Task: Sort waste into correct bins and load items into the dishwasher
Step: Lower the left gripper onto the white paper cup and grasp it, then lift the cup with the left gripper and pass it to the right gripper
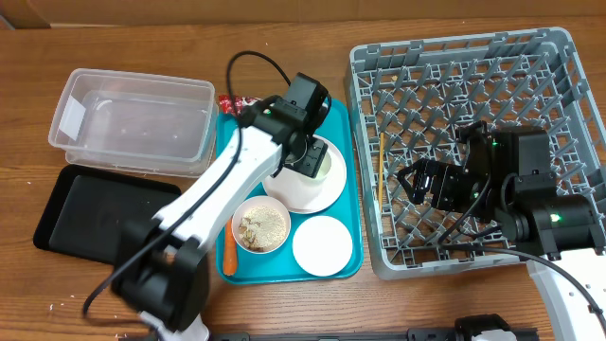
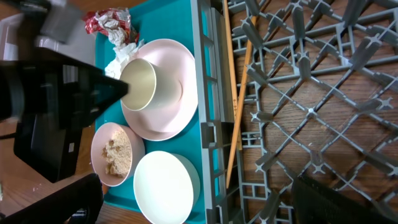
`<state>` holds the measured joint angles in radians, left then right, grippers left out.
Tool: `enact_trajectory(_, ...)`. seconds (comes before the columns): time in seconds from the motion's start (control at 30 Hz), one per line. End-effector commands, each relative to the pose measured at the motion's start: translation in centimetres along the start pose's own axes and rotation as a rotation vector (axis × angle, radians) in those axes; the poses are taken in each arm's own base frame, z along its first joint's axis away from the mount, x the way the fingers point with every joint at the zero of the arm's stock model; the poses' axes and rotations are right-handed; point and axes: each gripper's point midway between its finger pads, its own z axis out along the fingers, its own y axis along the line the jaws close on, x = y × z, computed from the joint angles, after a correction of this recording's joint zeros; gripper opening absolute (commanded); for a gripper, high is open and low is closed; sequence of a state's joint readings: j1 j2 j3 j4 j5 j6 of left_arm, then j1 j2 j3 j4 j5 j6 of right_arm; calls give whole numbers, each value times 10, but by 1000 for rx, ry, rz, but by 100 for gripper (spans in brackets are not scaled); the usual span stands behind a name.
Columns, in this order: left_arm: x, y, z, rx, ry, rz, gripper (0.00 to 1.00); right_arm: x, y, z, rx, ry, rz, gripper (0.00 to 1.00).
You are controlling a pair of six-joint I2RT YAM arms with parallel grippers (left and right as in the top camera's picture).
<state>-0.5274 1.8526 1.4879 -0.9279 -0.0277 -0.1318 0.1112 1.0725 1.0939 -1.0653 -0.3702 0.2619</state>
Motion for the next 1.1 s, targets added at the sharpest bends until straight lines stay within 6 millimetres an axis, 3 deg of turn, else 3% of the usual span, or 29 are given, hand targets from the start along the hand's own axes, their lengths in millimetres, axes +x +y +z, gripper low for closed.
enact_trajectory(0.0, 10, 0, 32, 1, 73, -13, 66, -9, 8, -9, -17, -34, -14, 100)
enact_trajectory(0.1, 12, -1, 48, 6, 93, -13, 62, -9, 8, -9, -17, -34, -14, 100)
enact_trajectory(0.13, 13, -1, 52, 6, 101, -14, 52, -9, 8, -9, -17, -34, -14, 100)
enact_trajectory(0.17, 14, -1, 56, 5, 109, -14, 31, -8, 8, -9, -17, -33, -14, 100)
enact_trajectory(0.23, 15, -1, 56, 4, 112, -14, 13, -8, 7, -9, -16, -31, -12, 100)
enact_trajectory(0.3, 13, -1, 49, 5, 107, -14, 4, -7, 7, -9, -15, -28, -11, 100)
enact_trajectory(0.37, 9, 0, 35, 5, 93, -16, 4, -7, 7, -9, -15, -29, -12, 100)
enact_trajectory(0.47, -2, 4, 3, 5, 59, -25, 4, -10, 8, -9, -19, -41, -17, 100)
enact_trajectory(0.67, -26, 12, -83, 78, -75, -73, 4, -18, 21, -10, -85, -67, -39, 100)
enact_trajectory(0.83, -35, -12, -149, 419, -196, -76, 4, -27, 66, -21, -329, -89, -111, 89)
enact_trajectory(0.97, -32, -43, -201, 814, -253, -19, 4, -32, 118, -48, -628, -115, -246, 88)
enact_trajectory(1.07, -29, -57, -230, 1024, -270, 11, 4, -38, 138, -62, -733, -138, -273, 87)
